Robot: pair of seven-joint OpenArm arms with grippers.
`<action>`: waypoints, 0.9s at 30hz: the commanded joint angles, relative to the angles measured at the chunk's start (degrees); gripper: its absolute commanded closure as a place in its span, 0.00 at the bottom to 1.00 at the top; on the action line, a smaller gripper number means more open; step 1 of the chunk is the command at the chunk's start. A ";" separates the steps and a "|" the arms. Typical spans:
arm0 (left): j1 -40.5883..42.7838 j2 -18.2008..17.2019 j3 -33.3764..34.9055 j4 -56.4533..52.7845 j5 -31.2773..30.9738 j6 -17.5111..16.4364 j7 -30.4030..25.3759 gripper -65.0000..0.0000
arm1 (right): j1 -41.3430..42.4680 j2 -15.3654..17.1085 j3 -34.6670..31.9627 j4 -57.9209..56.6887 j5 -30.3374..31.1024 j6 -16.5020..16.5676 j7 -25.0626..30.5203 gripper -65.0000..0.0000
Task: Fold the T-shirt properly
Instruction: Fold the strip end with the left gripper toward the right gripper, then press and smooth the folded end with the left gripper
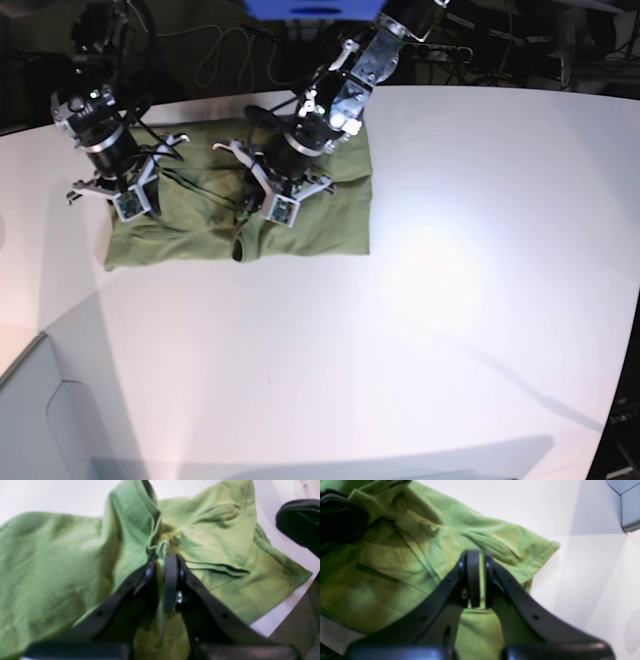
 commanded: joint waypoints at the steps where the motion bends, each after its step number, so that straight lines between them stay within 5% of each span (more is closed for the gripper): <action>1: -0.53 0.82 0.16 0.89 -0.32 -0.47 -1.10 0.95 | 0.06 0.58 0.05 1.03 0.71 0.34 1.47 1.00; 6: 0.17 0.82 0.34 1.42 -0.32 -0.47 -1.10 0.55 | 0.06 0.58 0.05 1.12 0.71 0.34 1.47 1.00; 8: 0.96 0.73 0.34 2.21 -0.32 -0.56 -1.10 0.47 | 0.06 0.58 0.05 1.12 0.71 0.34 1.47 1.00; 12: 2.46 0.29 0.25 8.36 -0.06 -0.56 -1.10 0.55 | 0.15 0.58 -0.04 1.12 0.71 0.34 1.47 1.00; 19: 7.91 -6.92 -0.27 19.44 -0.32 -0.47 -1.19 0.57 | 0.41 0.58 -0.04 1.12 0.80 0.43 1.47 1.00; 27: 9.58 -8.15 0.25 12.15 -0.41 -0.47 -1.54 0.57 | 0.41 0.32 -0.04 1.12 0.97 0.43 1.47 1.00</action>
